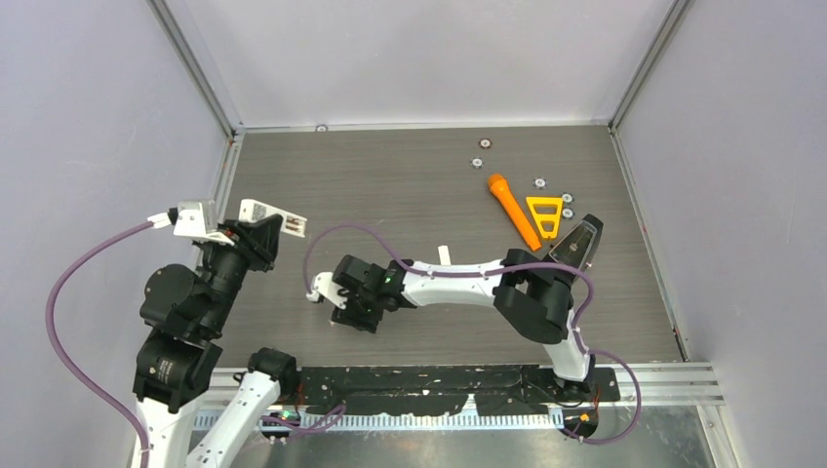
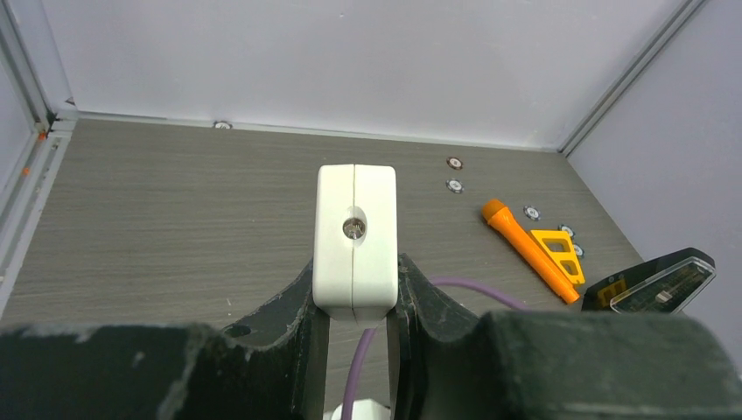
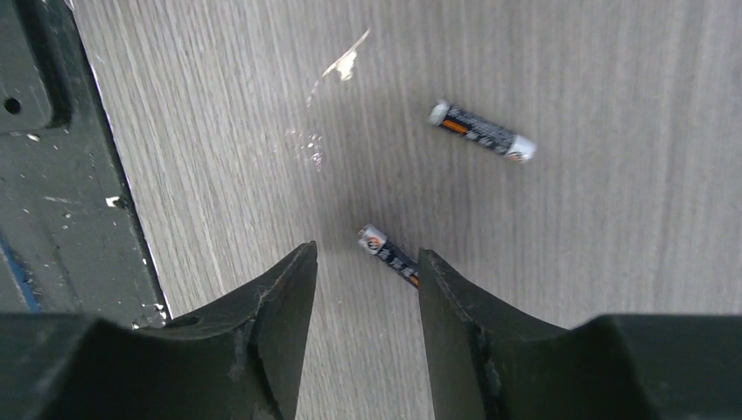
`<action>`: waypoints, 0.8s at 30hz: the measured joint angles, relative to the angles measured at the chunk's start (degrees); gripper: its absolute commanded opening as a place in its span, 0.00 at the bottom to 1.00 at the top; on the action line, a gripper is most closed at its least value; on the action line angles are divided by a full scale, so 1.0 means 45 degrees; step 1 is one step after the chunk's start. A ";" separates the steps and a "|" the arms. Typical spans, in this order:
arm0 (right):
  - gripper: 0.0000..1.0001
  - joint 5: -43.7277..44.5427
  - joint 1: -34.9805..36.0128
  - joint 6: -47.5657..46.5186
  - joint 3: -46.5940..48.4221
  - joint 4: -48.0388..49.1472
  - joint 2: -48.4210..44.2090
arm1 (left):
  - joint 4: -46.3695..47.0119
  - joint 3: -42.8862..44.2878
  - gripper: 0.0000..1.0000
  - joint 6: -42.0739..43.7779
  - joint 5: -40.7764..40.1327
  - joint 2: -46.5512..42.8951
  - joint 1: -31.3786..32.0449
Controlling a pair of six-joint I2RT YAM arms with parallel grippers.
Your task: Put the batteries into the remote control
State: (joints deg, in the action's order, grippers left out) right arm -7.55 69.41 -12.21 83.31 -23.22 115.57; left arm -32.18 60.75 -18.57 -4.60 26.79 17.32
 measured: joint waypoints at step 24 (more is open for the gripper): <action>0.51 0.3011 0.0306 -0.0253 -0.0044 -0.0117 0.0486 | 0.0015 0.0102 0.00 0.0170 0.0185 0.0287 0.0000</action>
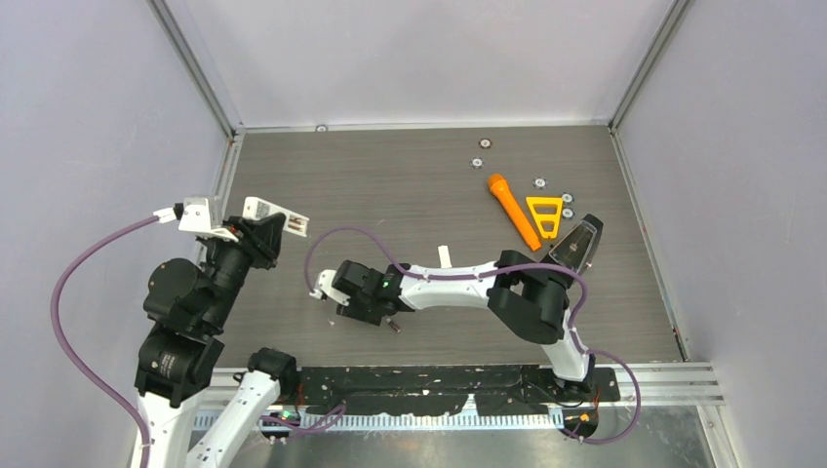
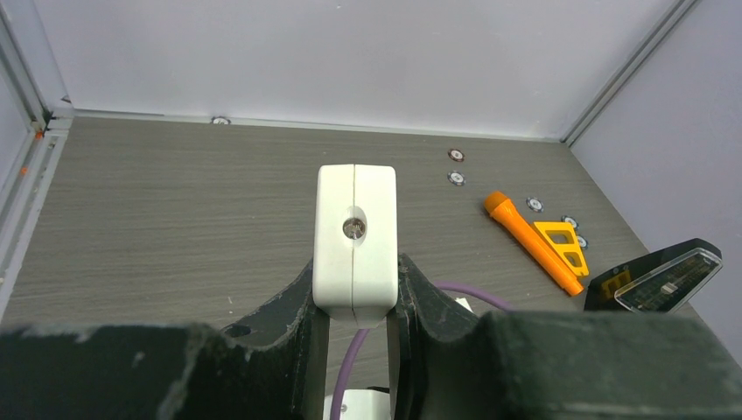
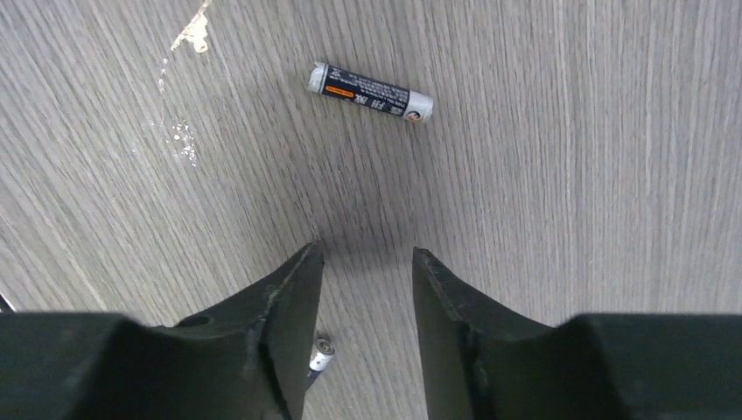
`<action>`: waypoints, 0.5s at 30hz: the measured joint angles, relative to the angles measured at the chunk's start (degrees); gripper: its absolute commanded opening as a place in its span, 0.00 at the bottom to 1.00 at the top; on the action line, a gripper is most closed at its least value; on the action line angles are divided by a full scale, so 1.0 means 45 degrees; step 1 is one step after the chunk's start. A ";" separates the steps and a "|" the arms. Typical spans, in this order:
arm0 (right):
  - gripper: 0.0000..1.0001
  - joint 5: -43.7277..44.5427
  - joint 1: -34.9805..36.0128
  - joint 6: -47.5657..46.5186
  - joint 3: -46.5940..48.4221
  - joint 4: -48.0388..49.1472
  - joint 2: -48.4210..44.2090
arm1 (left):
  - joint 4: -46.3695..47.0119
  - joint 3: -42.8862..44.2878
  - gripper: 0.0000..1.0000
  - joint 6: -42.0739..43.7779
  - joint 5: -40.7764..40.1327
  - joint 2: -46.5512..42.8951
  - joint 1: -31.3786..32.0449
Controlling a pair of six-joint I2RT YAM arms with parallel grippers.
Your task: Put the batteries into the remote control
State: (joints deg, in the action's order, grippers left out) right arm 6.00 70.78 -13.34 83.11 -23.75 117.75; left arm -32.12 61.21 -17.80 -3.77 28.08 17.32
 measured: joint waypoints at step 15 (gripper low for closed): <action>0.50 0.0452 0.0000 0.3356 -0.1797 -0.0437 -0.1365 | 0.0005 -0.0005 0.00 -0.0005 0.0097 0.0005 0.0000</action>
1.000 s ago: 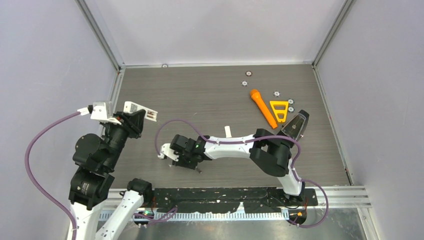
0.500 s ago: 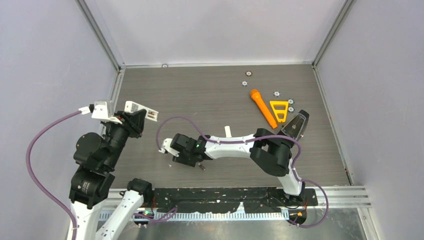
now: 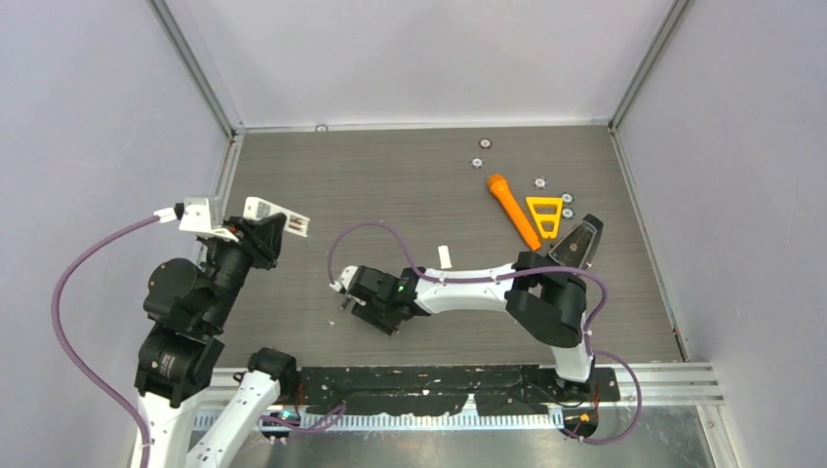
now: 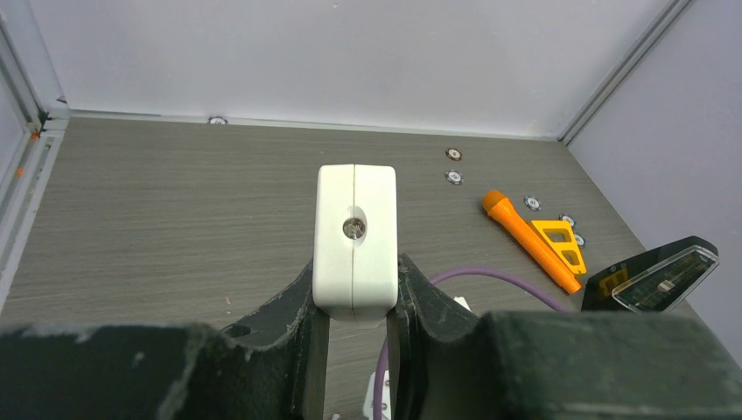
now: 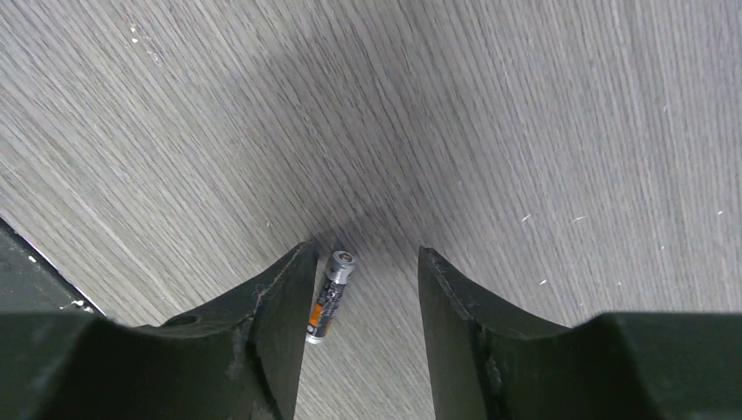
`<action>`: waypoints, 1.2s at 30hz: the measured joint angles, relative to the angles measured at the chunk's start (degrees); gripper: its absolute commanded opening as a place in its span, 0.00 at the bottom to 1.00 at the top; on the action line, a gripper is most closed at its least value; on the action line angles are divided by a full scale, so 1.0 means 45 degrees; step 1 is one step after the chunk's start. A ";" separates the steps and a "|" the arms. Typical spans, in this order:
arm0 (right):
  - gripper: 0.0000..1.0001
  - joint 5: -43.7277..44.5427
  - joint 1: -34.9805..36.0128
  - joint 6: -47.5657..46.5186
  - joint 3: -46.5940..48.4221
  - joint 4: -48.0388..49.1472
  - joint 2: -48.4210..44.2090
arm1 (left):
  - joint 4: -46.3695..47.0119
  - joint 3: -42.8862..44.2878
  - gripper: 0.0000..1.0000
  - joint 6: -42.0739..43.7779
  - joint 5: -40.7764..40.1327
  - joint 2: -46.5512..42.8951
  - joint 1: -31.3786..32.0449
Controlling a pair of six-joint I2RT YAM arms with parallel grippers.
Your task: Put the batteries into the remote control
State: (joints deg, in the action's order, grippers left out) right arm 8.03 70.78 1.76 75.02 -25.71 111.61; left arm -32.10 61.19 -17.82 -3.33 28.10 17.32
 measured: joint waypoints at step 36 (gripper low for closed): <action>0.06 0.0452 -0.2118 0.2764 -0.3755 0.0908 -0.5974 | 0.1588 -0.0811 0.00 -0.0296 0.5042 0.1156 -0.0019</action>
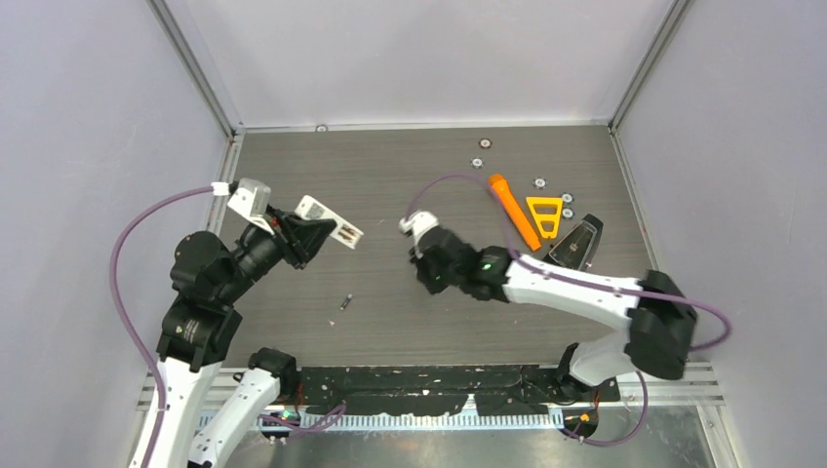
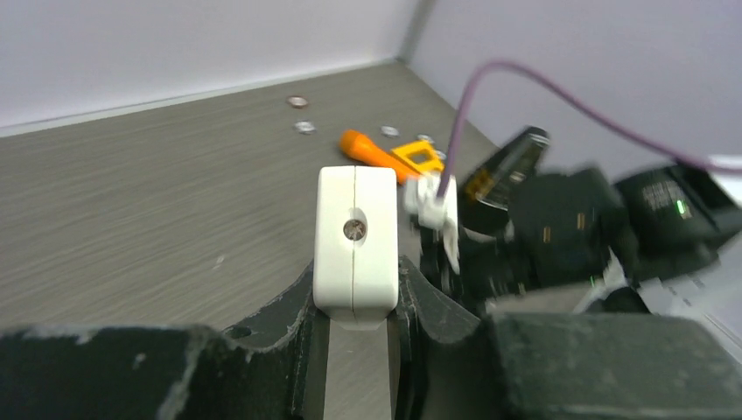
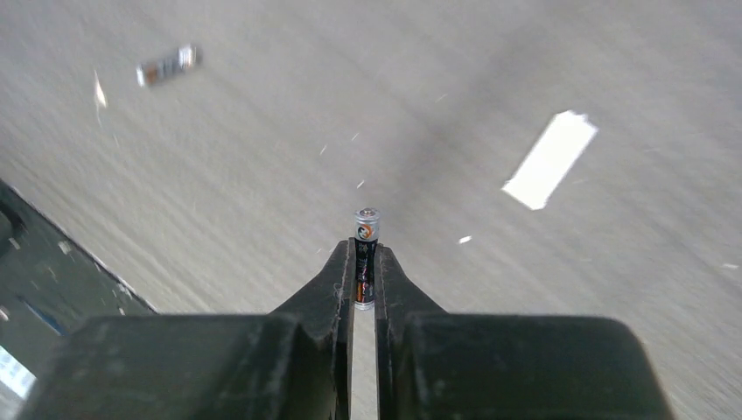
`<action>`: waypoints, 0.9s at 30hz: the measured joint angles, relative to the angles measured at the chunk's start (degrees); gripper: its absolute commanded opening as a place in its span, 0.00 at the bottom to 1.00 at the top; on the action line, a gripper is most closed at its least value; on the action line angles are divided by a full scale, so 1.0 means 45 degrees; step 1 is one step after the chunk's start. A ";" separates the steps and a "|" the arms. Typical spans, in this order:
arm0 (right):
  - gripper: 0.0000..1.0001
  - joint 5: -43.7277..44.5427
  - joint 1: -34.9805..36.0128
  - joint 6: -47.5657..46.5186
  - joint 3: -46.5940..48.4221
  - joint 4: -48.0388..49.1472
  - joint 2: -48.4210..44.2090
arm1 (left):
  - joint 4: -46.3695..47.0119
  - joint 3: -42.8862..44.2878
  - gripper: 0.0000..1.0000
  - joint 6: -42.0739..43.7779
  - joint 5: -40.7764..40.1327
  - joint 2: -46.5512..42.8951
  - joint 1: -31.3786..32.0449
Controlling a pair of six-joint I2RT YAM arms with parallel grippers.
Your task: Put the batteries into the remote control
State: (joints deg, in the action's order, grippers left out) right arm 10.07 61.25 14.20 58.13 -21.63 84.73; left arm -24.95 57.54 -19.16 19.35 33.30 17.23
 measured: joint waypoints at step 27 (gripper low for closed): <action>0.09 -0.2331 -0.1554 -0.0204 0.3123 0.1316 -0.5683 | 0.7655 -0.1564 0.00 -0.5280 0.7315 0.3988 0.0000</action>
State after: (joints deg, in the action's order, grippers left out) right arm -0.43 54.26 13.28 72.18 -15.70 59.16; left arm 9.50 50.50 -42.92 52.27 51.24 17.23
